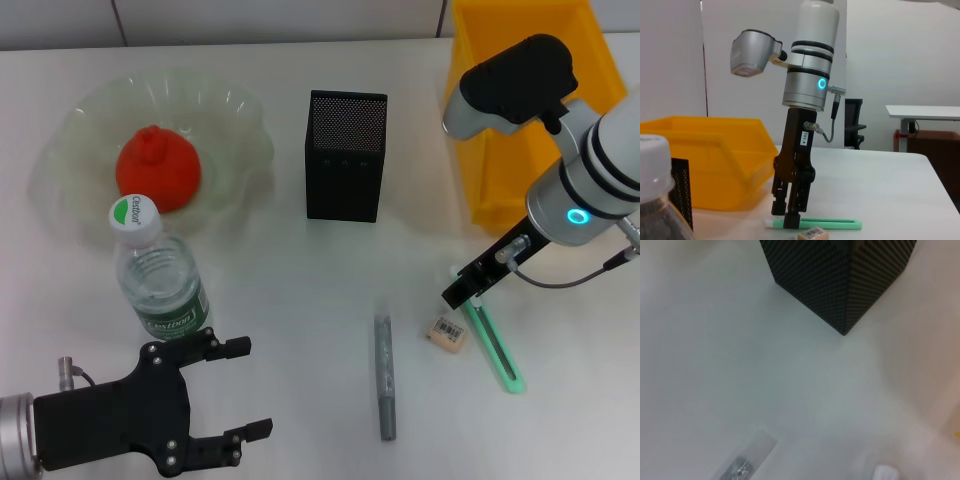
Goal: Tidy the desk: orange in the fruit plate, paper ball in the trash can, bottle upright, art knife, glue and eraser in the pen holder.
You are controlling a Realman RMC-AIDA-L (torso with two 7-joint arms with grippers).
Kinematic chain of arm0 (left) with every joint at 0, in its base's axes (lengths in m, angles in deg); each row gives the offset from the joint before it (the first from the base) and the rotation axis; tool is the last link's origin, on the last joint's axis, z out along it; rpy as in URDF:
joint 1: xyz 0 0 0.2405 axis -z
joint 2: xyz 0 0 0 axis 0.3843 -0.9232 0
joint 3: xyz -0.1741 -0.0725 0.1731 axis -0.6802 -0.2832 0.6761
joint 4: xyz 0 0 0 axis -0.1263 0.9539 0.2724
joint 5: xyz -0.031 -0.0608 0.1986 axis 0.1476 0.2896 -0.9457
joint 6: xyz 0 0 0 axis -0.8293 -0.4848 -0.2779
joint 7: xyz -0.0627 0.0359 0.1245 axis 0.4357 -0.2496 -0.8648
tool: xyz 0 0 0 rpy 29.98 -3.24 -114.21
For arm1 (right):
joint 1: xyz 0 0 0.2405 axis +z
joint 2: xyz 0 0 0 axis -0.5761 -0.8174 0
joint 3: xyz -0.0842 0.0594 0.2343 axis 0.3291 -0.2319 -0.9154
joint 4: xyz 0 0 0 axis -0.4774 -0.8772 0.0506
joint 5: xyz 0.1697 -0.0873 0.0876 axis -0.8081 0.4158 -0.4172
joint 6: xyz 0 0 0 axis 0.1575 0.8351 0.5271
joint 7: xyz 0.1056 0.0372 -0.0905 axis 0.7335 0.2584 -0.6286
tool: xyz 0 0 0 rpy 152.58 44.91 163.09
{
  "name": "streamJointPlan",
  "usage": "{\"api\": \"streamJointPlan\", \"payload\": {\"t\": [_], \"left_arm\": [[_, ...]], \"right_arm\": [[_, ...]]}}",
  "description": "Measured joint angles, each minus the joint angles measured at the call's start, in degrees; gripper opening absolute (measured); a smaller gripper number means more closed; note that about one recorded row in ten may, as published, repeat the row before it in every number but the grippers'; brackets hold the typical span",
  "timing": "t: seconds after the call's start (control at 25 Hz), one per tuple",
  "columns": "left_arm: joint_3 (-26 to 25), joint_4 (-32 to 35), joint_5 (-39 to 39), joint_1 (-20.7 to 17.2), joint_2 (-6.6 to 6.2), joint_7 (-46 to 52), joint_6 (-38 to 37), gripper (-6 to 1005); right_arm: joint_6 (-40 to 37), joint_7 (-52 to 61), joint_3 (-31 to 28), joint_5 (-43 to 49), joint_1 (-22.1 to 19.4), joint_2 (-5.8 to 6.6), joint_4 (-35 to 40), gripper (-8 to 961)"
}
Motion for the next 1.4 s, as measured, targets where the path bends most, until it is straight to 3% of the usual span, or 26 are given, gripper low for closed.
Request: {"api": "streamJointPlan", "payload": {"t": [0.08,0.56,0.96,1.24,1.28,1.4], "left_arm": [[0.0,0.0,0.0,0.1,-0.02,0.0,0.0,797],[0.0,-0.1,0.0,0.0,-0.03,0.0,0.1,797],[0.2,-0.5,0.0,0.1,-0.03,0.0,0.1,797],[1.4,-0.6,0.0,0.1,-0.11,0.0,0.0,797],[1.4,-0.6,0.0,0.1,-0.12,0.0,0.0,797],[1.4,-0.6,0.0,0.1,-0.12,0.0,0.0,797]], "right_arm": [[0.5,0.0,0.1,0.0,0.4,0.00,-0.9,704],[0.7,-0.2,0.3,0.0,1.5,0.00,-3.3,300],[-1.5,-1.0,-0.2,0.0,1.1,0.22,-0.7,181],[-7.5,-2.4,-7.2,-1.0,-3.0,0.27,16.3,187],[-8.0,-2.9,-9.9,-3.2,-4.7,0.27,21.9,190],[-8.0,-4.4,-13.3,-7.4,-6.5,0.35,26.8,200]]}}
